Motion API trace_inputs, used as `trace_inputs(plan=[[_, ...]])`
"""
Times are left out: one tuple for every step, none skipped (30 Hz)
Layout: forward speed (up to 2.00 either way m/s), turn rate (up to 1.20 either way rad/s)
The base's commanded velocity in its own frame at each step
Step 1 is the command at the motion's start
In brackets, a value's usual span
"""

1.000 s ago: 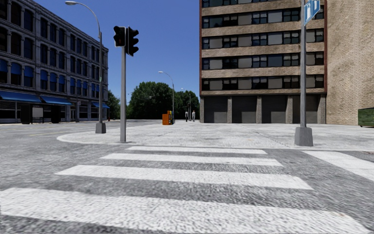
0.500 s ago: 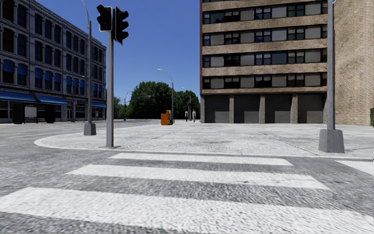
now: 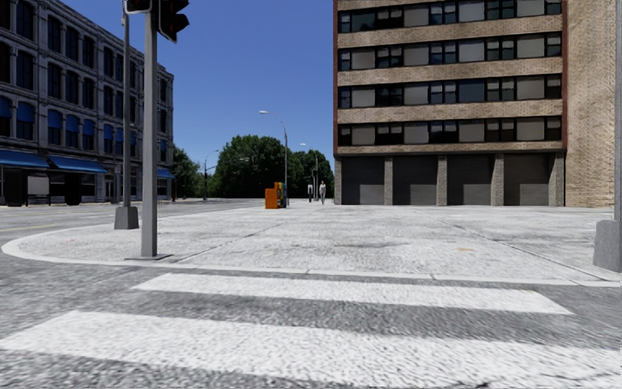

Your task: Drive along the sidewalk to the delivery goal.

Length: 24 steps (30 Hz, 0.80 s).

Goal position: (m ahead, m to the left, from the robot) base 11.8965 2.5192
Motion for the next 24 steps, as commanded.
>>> trace_inputs(plan=[[2.0,0.0],[2.0,0.0],[2.0,0.0],[2.0,0.0],[2.0,0.0],[2.0,0.0],[2.0,0.0],[2.0,0.0],[2.0,0.0],[2.0,0.0],[2.0,0.0],[2.0,0.0],[2.0,0.0],[2.0,0.21],[2.0,0.26],[2.0,0.32],[2.0,0.36],[2.0,0.36],[2.0,0.38],[2.0,0.38],[2.0,0.38],[2.0,0.38],[2.0,0.38],[2.0,0.38]])
